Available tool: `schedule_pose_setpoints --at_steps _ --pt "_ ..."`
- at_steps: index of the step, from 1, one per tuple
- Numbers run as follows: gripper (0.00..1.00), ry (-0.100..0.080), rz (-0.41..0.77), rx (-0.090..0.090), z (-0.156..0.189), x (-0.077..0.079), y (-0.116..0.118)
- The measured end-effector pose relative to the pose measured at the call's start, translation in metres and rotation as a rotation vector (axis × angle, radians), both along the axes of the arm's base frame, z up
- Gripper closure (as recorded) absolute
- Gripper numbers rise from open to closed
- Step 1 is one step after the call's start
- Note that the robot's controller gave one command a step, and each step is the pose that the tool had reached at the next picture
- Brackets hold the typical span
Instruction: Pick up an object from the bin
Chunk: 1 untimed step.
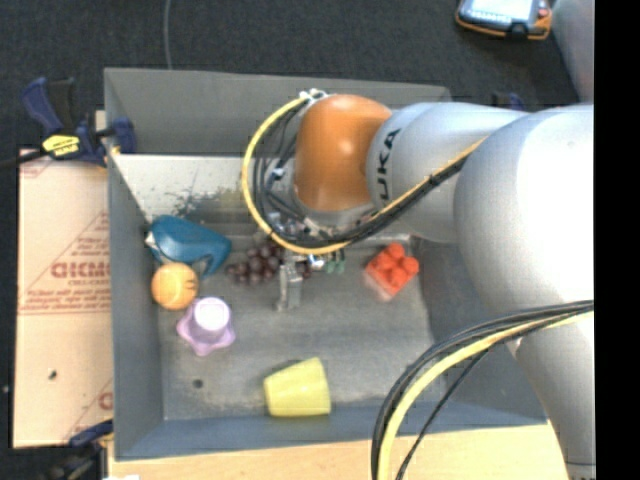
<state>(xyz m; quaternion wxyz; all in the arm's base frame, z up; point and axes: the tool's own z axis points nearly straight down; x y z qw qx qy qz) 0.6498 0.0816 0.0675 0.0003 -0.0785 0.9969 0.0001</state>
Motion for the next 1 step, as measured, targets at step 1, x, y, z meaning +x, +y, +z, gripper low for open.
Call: schedule_pose_setpoints --at_steps 1 --pt "0.0 -0.007 0.038 0.004 0.0038 -0.0004 -0.0047"
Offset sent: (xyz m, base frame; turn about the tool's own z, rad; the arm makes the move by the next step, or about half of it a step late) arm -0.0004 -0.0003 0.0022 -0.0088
